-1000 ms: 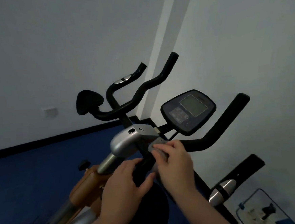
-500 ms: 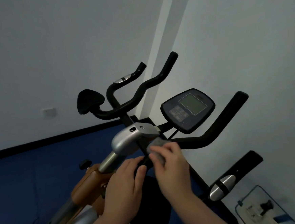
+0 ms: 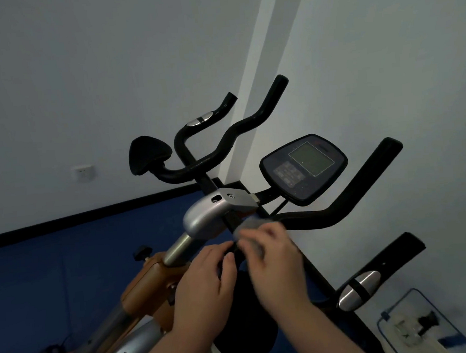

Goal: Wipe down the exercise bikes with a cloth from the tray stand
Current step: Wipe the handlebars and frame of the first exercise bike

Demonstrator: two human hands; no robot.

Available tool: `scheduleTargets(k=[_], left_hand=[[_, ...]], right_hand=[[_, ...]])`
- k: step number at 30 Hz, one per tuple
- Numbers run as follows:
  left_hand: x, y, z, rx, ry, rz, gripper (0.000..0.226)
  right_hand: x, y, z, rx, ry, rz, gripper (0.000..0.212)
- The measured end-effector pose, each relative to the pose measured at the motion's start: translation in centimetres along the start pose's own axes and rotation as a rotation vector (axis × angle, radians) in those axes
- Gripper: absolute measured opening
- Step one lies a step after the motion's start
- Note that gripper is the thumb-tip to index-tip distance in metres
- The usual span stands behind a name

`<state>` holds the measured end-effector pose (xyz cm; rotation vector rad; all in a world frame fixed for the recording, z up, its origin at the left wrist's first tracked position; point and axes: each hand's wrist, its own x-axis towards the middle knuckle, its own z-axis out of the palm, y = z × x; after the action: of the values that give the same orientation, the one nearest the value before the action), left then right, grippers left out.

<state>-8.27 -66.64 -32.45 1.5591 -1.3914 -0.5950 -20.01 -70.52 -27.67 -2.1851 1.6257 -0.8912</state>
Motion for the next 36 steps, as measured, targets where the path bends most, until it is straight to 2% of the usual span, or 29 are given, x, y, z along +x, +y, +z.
scheduleTargets(k=[3, 4, 5, 8, 9, 10, 12, 15, 17, 19, 20, 23, 24, 26, 29, 31, 34, 36], left_hand=[[-0.4, -0.3, -0.3, 0.001, -0.043, 0.001, 0.047], [-0.6, -0.5, -0.5, -0.002, -0.053, 0.0, 0.052], [-0.8, -0.6, -0.6, -0.003, -0.065, -0.006, 0.057], [-1.5, -1.0, -0.6, -0.011, -0.076, -0.067, 0.06], [-1.7, -1.1, -0.5, -0.023, -0.07, -0.09, 0.053], [-1.7, -1.1, -0.5, -0.037, -0.063, -0.108, 0.043], [-1.7, -0.9, -0.4, -0.056, -0.06, -0.126, 0.036], [-1.5, -0.8, -0.7, -0.076, -0.064, -0.135, 0.048], [-1.5, -0.7, -1.0, -0.079, -0.057, -0.118, 0.047], [-1.4, -0.3, -1.3, -0.087, -0.032, -0.083, 0.042], [-1.2, 0.1, -1.4, -0.083, -0.023, -0.064, 0.04], [0.3, 2.3, -1.4, -0.006, -0.042, 0.023, 0.03], [1.0, 3.1, -1.2, 0.04, -0.063, 0.072, 0.028], [2.7, 5.0, -0.4, 0.135, -0.125, 0.163, 0.033], [4.9, 7.3, 1.7, 0.2, -0.19, 0.191, 0.036], [5.5, 7.9, 2.9, 0.196, -0.189, 0.177, 0.033], [5.6, 7.3, 3.5, 0.193, -0.209, 0.168, 0.032], [5.7, 6.7, 3.5, 0.187, -0.224, 0.184, 0.034]], right_hand=[[0.9, 0.1, -2.3, 0.193, -0.273, -0.039, 0.017], [1.7, 0.5, -3.7, 0.21, -0.288, -0.03, 0.015], [2.6, 1.1, -5.2, 0.171, -0.209, -0.023, 0.014], [4.6, 2.5, -7.6, -0.104, 0.286, 0.03, 0.014], [4.7, 2.6, -7.2, -0.183, 0.37, 0.068, 0.016], [4.4, 2.4, -6.3, -0.236, 0.369, 0.094, 0.018], [2.8, 1.6, -3.5, -0.223, 0.254, 0.095, 0.021], [0.1, -0.2, -0.4, 0.013, -0.016, 0.006, 0.019], [0.1, -0.3, -1.4, 0.134, -0.198, -0.031, 0.017], [1.2, 0.6, -4.3, 0.217, -0.262, 0.001, 0.015], [1.8, 1.5, -6.0, 0.209, -0.186, 0.025, 0.015], [4.0, 4.5, -10.6, 0.007, 0.285, 0.09, 0.013], [4.6, 5.0, -11.1, -0.082, 0.39, 0.111, 0.011], [5.0, 5.7, -10.3, -0.184, 0.433, 0.188, 0.015], [3.5, 4.7, -7.1, -0.075, 0.457, 0.242, 0.014], [2.1, 4.0, -5.6, 0.02, 0.342, 0.192, 0.014], [1.3, 3.5, -6.4, 0.133, 0.025, 0.162, 0.011], [1.9, 3.5, -9.2, 0.14, 0.102, 0.1, 0.01]])
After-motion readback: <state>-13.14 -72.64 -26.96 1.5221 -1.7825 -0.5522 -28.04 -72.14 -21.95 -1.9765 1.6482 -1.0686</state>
